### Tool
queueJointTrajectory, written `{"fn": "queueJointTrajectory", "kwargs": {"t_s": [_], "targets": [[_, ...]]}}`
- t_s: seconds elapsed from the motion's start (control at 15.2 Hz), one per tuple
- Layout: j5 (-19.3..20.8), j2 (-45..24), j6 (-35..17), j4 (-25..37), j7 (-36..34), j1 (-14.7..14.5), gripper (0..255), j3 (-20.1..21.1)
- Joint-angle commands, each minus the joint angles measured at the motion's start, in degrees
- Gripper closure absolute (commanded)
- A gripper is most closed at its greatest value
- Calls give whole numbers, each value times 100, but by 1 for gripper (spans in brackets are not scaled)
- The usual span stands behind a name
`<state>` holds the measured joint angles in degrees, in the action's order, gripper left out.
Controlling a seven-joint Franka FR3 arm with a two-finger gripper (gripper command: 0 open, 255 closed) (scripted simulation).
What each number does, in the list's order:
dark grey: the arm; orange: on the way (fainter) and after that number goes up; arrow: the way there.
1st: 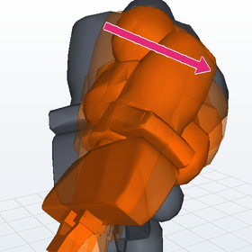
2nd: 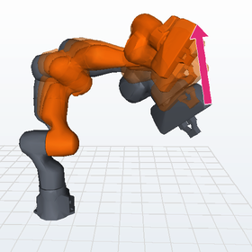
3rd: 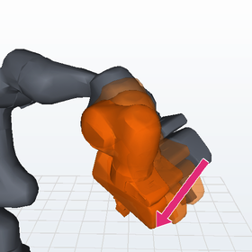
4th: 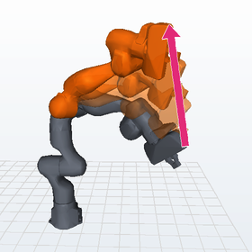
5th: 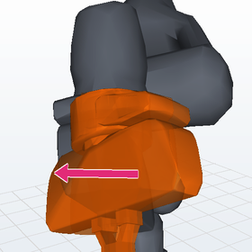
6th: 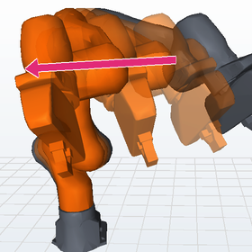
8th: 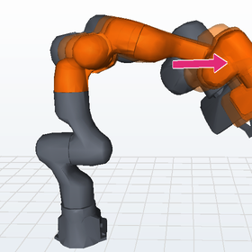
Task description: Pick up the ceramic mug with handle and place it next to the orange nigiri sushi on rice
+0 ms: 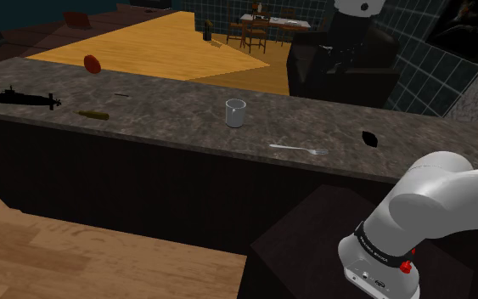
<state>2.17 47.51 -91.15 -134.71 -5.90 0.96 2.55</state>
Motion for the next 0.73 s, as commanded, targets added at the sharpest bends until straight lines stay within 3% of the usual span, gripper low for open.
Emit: {"fn": "queueJointTrajectory", "kwargs": {"t_s": [0.0,0.66], "targets": [[0,0,0,0,0,0,0,0],[-17,-1917,-1580,332,293,86,0,-351]]}}
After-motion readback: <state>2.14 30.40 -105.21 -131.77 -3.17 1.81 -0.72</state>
